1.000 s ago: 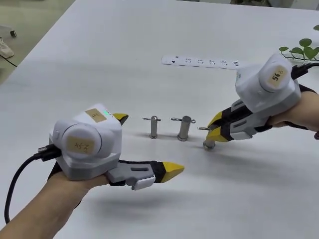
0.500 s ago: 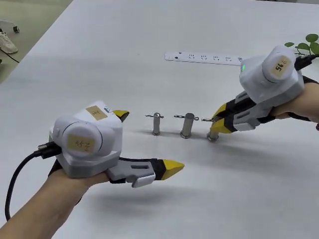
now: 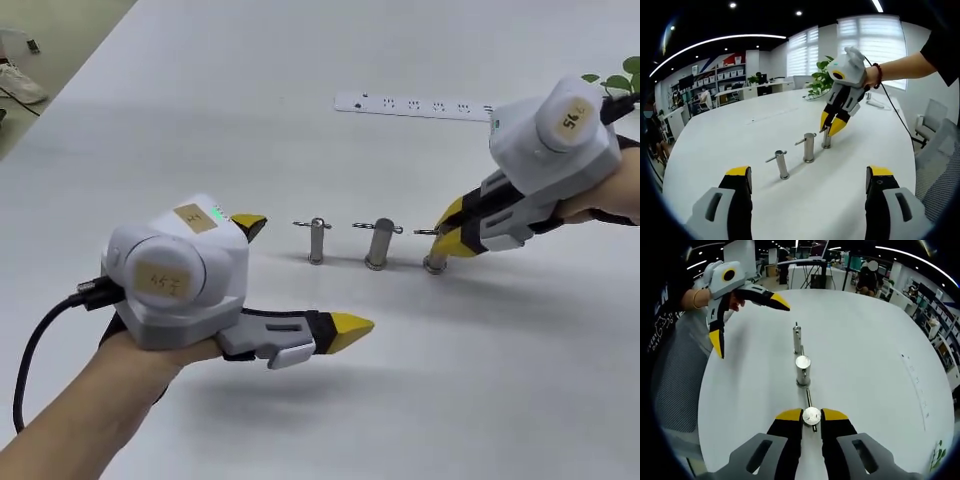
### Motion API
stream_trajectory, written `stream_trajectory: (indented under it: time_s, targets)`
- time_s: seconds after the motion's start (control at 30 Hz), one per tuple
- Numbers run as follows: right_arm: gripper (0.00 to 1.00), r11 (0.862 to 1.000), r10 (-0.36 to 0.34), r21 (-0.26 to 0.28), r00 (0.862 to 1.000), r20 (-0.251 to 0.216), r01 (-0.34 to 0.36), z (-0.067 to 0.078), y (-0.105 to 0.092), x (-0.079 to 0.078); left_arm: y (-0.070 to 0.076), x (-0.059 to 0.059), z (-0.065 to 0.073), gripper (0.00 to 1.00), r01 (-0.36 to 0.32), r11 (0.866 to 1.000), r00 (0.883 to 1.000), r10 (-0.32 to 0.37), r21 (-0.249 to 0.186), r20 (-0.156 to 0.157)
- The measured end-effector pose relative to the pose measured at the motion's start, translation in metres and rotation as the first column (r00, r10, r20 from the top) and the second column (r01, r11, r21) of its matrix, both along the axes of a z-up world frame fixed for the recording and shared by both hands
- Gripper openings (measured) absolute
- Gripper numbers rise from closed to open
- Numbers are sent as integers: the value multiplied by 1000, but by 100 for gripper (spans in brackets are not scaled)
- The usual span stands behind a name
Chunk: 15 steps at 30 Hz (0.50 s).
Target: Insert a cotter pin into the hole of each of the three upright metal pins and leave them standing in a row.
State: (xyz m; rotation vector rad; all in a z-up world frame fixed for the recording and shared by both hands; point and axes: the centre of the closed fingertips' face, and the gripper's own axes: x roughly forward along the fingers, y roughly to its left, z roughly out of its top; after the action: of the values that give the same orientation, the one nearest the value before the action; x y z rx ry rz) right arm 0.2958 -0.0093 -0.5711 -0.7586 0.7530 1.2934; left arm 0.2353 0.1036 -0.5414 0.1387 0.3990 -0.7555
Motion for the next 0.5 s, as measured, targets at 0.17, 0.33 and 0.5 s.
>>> stream_trajectory:
  time_s: [0.17, 0.33, 0.5]
  targets:
    - [9, 1000, 11, 2, 1000, 3, -11, -2, -2, 2, 0, 0, -1, 93, 1, 1000, 1000, -1, 2, -5]
    - [10, 999, 17, -29, 1000, 16, -17, -8, -4, 1, 1, -1, -4, 93, -1, 1000, 1000, 1, 8, -17]
    - [11, 999, -53, 2, 999, 8, 53, -13, -6, 2, 2, -1, -5, 93, -7, 1000, 1000, 7, 11, -20]
